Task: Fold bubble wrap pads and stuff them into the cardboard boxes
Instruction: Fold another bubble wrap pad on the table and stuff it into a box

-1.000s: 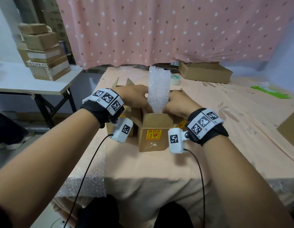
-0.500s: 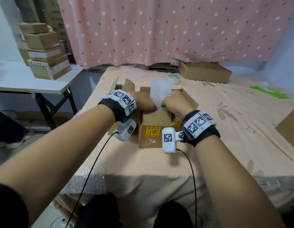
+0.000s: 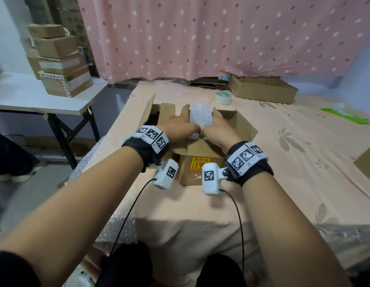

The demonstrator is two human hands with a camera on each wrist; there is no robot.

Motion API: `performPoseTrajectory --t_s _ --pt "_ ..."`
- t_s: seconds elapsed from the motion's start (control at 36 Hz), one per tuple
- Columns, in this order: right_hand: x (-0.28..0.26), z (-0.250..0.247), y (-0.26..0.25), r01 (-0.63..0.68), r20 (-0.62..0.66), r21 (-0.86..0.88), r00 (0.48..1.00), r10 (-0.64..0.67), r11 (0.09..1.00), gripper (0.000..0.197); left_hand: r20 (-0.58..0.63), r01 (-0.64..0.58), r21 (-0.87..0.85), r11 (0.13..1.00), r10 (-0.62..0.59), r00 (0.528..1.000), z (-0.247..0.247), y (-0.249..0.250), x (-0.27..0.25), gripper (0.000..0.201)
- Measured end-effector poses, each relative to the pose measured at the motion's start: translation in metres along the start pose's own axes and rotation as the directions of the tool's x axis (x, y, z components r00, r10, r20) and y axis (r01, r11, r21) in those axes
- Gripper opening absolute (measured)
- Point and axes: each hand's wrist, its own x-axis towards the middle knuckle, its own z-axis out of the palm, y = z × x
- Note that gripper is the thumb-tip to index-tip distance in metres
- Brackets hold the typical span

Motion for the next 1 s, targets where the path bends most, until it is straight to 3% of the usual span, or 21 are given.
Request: performPoseTrajectory --t_s 0.17,0.39,0.53,0.64,0.75,1.0 --pt "0.027 0.011 0.027 0.01 -0.045 -0.005 0.999 -0.01 1.0 0.048 -0.063 -0.093 0.171 0.981 0.105 0.992 0.014 -0.008 0.002 0.09" --pt "-0.002 0.007 0.002 0.027 -0.055 -0.019 0.998 -0.028 0.999 0.051 -0.039 -0.147 0.267 0.952 0.163 0.986 0.013 -0.017 0.013 0.097" --pt "-0.011 0.005 -0.005 0.137 -0.218 -0.013 0.966 -0.137 0.99 0.049 -0.043 -0.172 0.337 0.926 0.197 0.979 0.016 -0.02 0.018 0.1" --pt "-0.012 0.012 -0.001 0.222 -0.356 -0.097 0.903 -0.242 0.97 0.067 -0.06 -0.173 0.392 0.904 0.212 0.975 0.017 -0.017 0.012 0.099" --pt "-0.01 0.024 0.006 0.264 -0.344 -0.191 0.884 -0.316 0.945 0.062 -0.068 -0.148 0.459 0.876 0.2 0.977 0.019 -0.01 0.002 0.095" --pt "-0.006 0.028 0.009 0.245 -0.282 -0.288 0.902 -0.327 0.926 0.057 -0.046 -0.114 0.483 0.868 0.155 0.987 0.019 -0.007 0.001 0.094"
